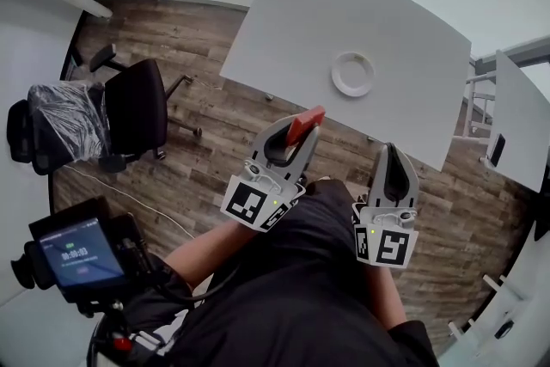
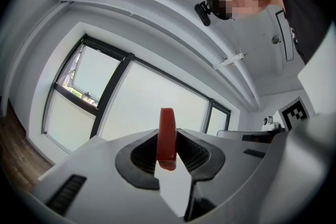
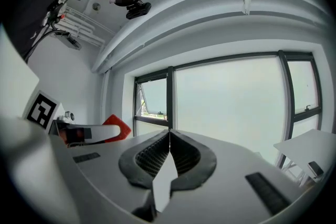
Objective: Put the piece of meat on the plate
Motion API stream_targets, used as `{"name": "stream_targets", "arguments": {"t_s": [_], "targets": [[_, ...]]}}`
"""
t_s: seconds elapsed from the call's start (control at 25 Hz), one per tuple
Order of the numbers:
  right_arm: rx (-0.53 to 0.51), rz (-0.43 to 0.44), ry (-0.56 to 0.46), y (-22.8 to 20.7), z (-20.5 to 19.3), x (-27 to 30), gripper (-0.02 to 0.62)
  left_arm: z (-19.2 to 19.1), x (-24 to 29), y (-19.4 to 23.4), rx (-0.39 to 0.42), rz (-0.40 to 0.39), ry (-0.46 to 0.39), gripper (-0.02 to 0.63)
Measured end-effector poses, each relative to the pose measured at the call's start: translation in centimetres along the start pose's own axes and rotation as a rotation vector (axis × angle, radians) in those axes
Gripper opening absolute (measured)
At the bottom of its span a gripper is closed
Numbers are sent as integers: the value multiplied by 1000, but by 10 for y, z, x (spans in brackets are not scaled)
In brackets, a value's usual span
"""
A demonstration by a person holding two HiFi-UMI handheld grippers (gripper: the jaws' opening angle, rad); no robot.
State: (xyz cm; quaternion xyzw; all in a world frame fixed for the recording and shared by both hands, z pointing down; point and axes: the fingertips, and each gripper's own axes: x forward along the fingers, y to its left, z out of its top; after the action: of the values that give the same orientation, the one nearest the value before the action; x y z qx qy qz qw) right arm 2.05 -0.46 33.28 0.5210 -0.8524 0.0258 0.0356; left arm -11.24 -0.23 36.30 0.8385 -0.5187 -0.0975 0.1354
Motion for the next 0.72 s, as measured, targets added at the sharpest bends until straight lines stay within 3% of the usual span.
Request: {"name": "stream_targets", "arguments": {"t_s": [0.36, 0.72], "targets": [[-11, 25, -26, -8, 11, 3, 8, -13, 27, -1, 3, 9, 47, 97], [-26, -12, -64, -37, 25, 6, 8, -34, 56, 0, 0, 8, 98, 97]]}}
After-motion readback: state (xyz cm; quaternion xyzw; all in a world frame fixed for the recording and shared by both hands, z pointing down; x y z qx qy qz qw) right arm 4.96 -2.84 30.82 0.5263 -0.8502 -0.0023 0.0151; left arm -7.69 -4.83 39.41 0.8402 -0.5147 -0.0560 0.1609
